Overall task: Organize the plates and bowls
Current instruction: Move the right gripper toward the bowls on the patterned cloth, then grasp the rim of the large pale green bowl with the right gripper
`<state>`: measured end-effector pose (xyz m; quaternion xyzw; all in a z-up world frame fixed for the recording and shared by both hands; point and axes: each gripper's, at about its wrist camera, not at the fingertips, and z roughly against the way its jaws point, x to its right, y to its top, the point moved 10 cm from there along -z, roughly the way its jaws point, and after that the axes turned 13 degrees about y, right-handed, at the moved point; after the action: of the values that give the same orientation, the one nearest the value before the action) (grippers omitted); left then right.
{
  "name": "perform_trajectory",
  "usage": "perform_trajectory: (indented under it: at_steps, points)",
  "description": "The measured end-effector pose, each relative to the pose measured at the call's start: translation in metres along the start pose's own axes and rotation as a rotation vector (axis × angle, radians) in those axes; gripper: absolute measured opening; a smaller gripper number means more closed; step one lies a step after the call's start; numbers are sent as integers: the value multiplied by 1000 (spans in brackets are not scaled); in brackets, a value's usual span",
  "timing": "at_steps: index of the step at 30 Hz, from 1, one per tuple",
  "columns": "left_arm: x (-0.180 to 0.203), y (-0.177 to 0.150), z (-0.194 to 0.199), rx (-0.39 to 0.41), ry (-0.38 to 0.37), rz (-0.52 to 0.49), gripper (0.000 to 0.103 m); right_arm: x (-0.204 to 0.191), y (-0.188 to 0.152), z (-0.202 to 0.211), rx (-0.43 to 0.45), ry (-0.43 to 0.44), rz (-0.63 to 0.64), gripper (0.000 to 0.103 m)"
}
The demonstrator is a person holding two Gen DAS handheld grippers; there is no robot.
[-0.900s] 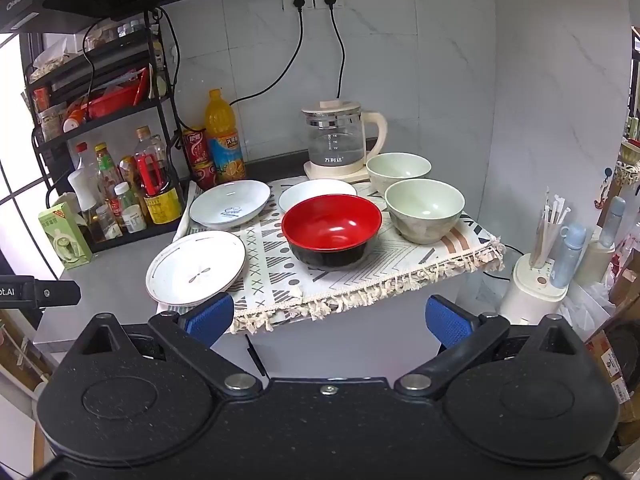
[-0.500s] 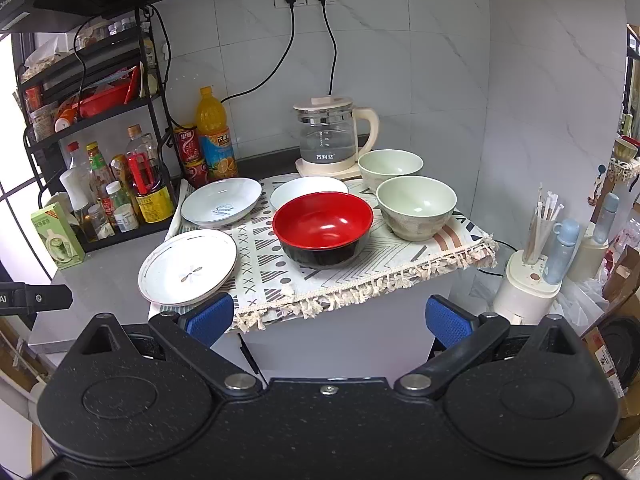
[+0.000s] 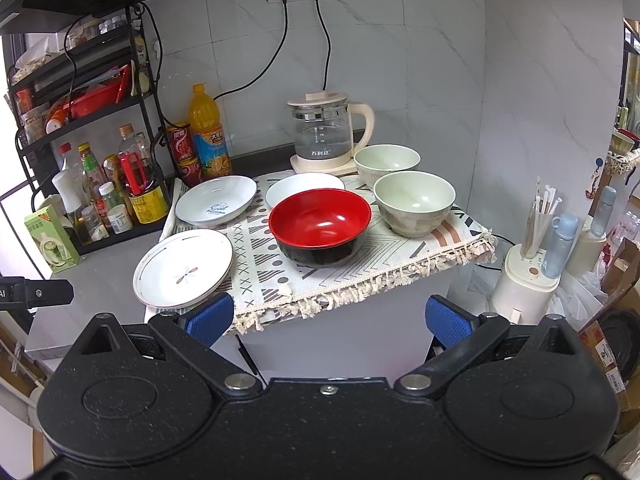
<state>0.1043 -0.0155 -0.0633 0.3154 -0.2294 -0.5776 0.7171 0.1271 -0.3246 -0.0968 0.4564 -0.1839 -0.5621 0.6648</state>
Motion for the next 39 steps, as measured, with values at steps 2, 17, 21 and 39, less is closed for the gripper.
perform_trajectory:
  at_steps: [2, 17, 21, 39]
  points:
    - [2, 1, -2, 0, -1, -4, 103, 1, 0, -2, -2, -3, -2, 103]
    - [17, 12, -39, -35, 9, -19, 103, 14, 3, -22, -29, -30, -4, 103]
    - [24, 21, -56, -41, 16, -28, 103, 21, 6, -31, -31, -47, 3, 103]
    - [81, 79, -142, -74, -50, -58, 102, 65, 46, -99, -42, -55, -55, 103]
